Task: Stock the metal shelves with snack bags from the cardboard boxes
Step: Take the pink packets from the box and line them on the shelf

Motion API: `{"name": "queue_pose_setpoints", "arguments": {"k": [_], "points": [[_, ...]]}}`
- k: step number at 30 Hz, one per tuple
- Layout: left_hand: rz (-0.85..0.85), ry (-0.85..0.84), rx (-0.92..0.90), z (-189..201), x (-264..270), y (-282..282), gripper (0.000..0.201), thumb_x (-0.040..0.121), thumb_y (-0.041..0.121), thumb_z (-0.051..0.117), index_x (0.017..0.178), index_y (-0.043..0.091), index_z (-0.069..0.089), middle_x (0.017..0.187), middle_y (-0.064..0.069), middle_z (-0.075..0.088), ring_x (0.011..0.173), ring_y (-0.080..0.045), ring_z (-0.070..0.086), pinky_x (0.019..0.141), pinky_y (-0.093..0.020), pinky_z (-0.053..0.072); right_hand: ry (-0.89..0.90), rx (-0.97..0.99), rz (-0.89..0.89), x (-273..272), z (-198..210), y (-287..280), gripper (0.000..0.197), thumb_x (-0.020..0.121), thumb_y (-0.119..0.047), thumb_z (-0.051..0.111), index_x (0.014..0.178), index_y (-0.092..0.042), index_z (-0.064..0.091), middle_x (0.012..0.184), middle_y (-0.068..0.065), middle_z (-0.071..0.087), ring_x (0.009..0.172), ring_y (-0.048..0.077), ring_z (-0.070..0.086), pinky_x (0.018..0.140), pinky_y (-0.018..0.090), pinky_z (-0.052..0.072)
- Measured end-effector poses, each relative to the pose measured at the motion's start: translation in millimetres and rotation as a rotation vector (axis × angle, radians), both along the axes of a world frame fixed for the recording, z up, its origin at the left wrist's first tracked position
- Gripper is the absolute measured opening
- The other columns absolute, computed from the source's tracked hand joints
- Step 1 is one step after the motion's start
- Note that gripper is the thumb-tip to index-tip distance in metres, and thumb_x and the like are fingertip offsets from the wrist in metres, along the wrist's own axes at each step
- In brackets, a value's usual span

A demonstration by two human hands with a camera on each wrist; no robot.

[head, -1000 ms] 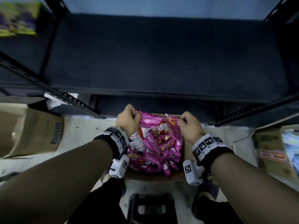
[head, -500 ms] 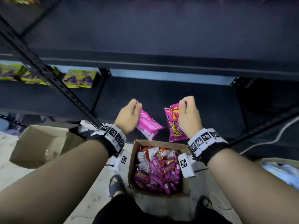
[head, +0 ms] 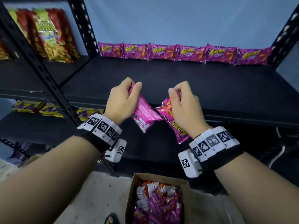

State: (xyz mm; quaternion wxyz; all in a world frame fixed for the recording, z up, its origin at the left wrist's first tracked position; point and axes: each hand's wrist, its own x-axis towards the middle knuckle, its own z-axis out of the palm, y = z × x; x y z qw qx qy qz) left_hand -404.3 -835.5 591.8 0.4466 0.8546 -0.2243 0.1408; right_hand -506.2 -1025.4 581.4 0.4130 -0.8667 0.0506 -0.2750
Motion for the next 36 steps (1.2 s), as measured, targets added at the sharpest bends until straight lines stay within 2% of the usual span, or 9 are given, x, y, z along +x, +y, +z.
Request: {"name": "queue_pose_setpoints", "arguments": {"k": [2, 7, 11, 15, 18, 21, 26, 32, 36], "points": [[0.035, 0.047, 0.038, 17.5, 15.1, -13.5, 0.039, 0.102, 0.046, 0.051, 0.08, 0.014, 0.052, 0.07, 0.004, 0.059, 0.065, -0.004, 0.055, 0.06, -0.018, 0.038, 0.042, -0.024, -0.054, 9.5, 19.1, -12.9, 0.026, 0.108, -0.041, 0.044, 0.102, -0.016, 0.044, 0.071, -0.002, 0.057, 0.062, 0.013, 0.055, 0.051, 0.022, 0.038], [0.042, 0.225, 0.266, 39.4, 57.6, -43.7, 0.045, 0.103, 0.054, 0.043, 0.091, 0.012, 0.055, 0.083, -0.003, 0.063, 0.077, -0.018, 0.062, 0.067, -0.035, 0.041, 0.285, -0.113, -0.151, 44.7, 45.0, -45.3, 0.033, 0.107, -0.045, 0.045, 0.11, -0.013, 0.043, 0.089, 0.001, 0.057, 0.071, 0.013, 0.056, 0.053, 0.03, 0.034], [0.069, 0.343, 0.393, 42.7, 86.3, -59.4, 0.069, 0.103, 0.059, 0.039, 0.124, -0.003, 0.06, 0.084, -0.006, 0.062, 0.074, -0.021, 0.06, 0.062, -0.034, 0.038, 0.421, -0.187, -0.205, 74.6, 53.5, -66.4, 0.038, 0.107, -0.046, 0.045, 0.119, -0.01, 0.044, 0.095, 0.005, 0.06, 0.074, 0.016, 0.057, 0.057, 0.033, 0.038], [0.092, 0.418, 0.483, 43.4, 90.9, -63.7, 0.086, 0.098, 0.064, 0.049, 0.149, -0.002, 0.032, 0.125, -0.013, 0.061, 0.109, -0.028, 0.063, 0.079, -0.036, 0.045, 0.491, -0.206, -0.213, 87.6, 53.4, -79.5, 0.048, 0.106, -0.051, 0.045, 0.129, -0.009, 0.043, 0.094, 0.003, 0.061, 0.094, 0.028, 0.065, 0.07, 0.034, 0.041], [0.073, 0.302, 0.593, 39.6, 83.8, -60.2, 0.088, 0.092, 0.067, 0.057, 0.149, 0.004, 0.035, 0.145, -0.017, 0.048, 0.129, -0.034, 0.052, 0.098, -0.044, 0.048, 0.543, -0.305, -0.147, 84.8, 49.9, -81.7, 0.065, 0.101, -0.059, 0.049, 0.143, -0.011, 0.039, 0.123, 0.01, 0.06, 0.113, 0.031, 0.061, 0.084, 0.037, 0.046], [0.013, 0.134, 0.645, 32.1, 78.2, -60.2, 0.085, 0.088, 0.071, 0.058, 0.145, 0.008, 0.045, 0.145, -0.015, 0.047, 0.134, -0.035, 0.046, 0.11, -0.05, 0.043, 0.595, -0.46, -0.103, 77.8, 43.8, -81.0, 0.068, 0.097, -0.06, 0.054, 0.147, -0.016, 0.04, 0.147, 0.011, 0.047, 0.133, 0.032, 0.047, 0.106, 0.046, 0.045], [-0.089, 0.099, 0.801, 18.2, 69.1, -70.6, 0.081, 0.092, 0.073, 0.047, 0.141, 0.009, 0.05, 0.146, -0.013, 0.051, 0.135, -0.033, 0.047, 0.118, -0.053, 0.031, 0.644, -0.539, 0.016, 65.8, 31.1, -79.2, 0.056, 0.105, -0.053, 0.043, 0.148, -0.016, 0.046, 0.152, 0.007, 0.046, 0.138, 0.027, 0.044, 0.114, 0.043, 0.038], [-0.098, 0.063, 0.864, -5.7, 74.8, -70.2, 0.081, 0.095, 0.076, 0.027, 0.132, 0.011, 0.057, 0.14, -0.012, 0.055, 0.136, -0.03, 0.044, 0.116, -0.054, 0.032, 0.723, -0.579, 0.025, 63.1, 21.8, -76.7, 0.062, 0.109, -0.053, 0.027, 0.163, -0.021, 0.023, 0.172, -0.002, 0.01, 0.156, 0.023, 0.02, 0.124, 0.044, 0.025], [-0.092, 0.056, 0.893, -6.6, 70.8, -71.6, 0.085, 0.096, 0.076, 0.021, 0.147, 0.012, 0.045, 0.154, -0.015, 0.042, 0.147, -0.031, 0.032, 0.121, -0.057, 0.024, 0.734, -0.611, 0.004, 62.1, 17.8, -74.7, 0.065, 0.109, -0.055, 0.024, 0.164, -0.024, 0.015, 0.173, -0.007, 0.004, 0.157, 0.019, 0.013, 0.123, 0.045, 0.026]]}}
